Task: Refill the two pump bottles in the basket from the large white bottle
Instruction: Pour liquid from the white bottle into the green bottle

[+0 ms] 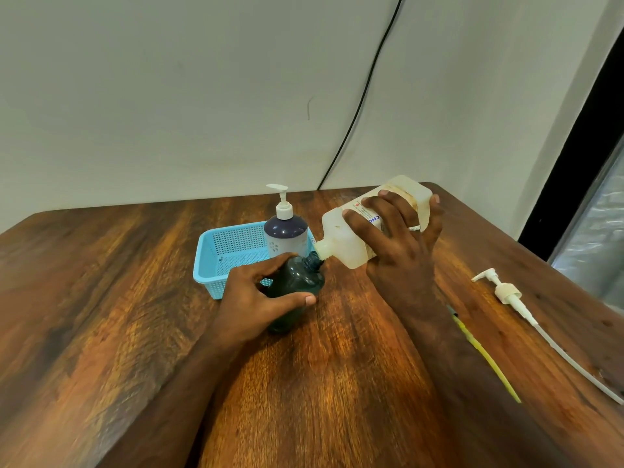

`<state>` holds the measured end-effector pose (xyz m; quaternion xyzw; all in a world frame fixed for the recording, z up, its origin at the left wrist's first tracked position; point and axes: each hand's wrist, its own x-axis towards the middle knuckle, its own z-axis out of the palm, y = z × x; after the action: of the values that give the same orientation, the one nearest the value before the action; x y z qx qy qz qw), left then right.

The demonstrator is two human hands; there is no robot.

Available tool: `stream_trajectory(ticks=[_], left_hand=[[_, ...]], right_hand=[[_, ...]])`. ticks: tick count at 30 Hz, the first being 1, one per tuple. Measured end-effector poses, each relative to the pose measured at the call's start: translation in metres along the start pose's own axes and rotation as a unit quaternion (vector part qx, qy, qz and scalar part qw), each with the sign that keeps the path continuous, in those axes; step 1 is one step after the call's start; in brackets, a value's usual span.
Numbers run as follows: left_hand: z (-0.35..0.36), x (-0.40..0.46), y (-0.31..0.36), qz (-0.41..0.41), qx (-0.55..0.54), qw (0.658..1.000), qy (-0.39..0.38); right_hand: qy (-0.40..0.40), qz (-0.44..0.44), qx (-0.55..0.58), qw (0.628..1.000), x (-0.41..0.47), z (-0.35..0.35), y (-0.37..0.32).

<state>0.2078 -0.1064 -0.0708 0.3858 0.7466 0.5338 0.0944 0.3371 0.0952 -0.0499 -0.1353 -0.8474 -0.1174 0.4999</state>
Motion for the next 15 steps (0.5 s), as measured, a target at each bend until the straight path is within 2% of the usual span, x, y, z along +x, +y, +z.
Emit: stream_trajectory(ticks=[15], left_hand=[[0.0006, -0.0001, 0.0021, 0.000, 0.005, 1.000, 0.002]], right_hand=[[0.011, -0.001, -0.014, 1.000, 0.0005, 0.0026, 0.0022]])
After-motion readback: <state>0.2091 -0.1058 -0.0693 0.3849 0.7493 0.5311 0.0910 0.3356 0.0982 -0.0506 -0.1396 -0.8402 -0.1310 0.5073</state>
